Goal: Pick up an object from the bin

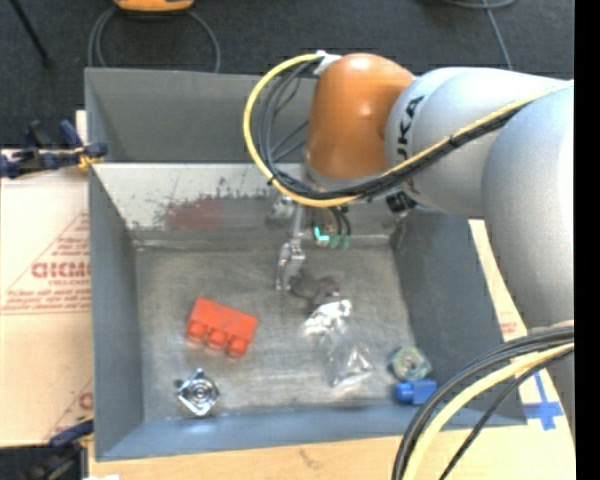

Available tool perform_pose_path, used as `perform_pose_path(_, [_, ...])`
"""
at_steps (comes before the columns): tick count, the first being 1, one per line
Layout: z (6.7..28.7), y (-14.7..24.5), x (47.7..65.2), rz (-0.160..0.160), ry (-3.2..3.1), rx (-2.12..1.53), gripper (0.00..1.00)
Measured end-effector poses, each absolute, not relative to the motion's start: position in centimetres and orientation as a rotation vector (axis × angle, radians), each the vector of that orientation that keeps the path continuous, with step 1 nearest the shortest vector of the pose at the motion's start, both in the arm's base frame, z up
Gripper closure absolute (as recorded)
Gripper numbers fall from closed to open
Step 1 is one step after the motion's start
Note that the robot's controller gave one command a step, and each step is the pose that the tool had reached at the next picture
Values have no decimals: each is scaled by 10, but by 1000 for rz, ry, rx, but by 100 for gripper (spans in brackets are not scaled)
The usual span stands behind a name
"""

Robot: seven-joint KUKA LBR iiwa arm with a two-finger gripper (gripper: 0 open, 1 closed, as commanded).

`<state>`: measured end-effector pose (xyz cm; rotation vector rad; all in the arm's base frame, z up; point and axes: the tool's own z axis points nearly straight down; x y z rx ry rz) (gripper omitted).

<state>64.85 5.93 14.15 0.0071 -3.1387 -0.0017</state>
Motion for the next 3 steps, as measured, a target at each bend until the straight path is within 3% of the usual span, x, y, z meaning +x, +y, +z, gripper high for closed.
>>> perform_pose_path(1, [72, -15, 634, -7, -3151, -55, 0])
perform_pose_path(2, [77, -13, 637, -3, -3157, -46, 100])
perform_pose_path(3, [293, -33, 619, 6, -3113, 507, 100])
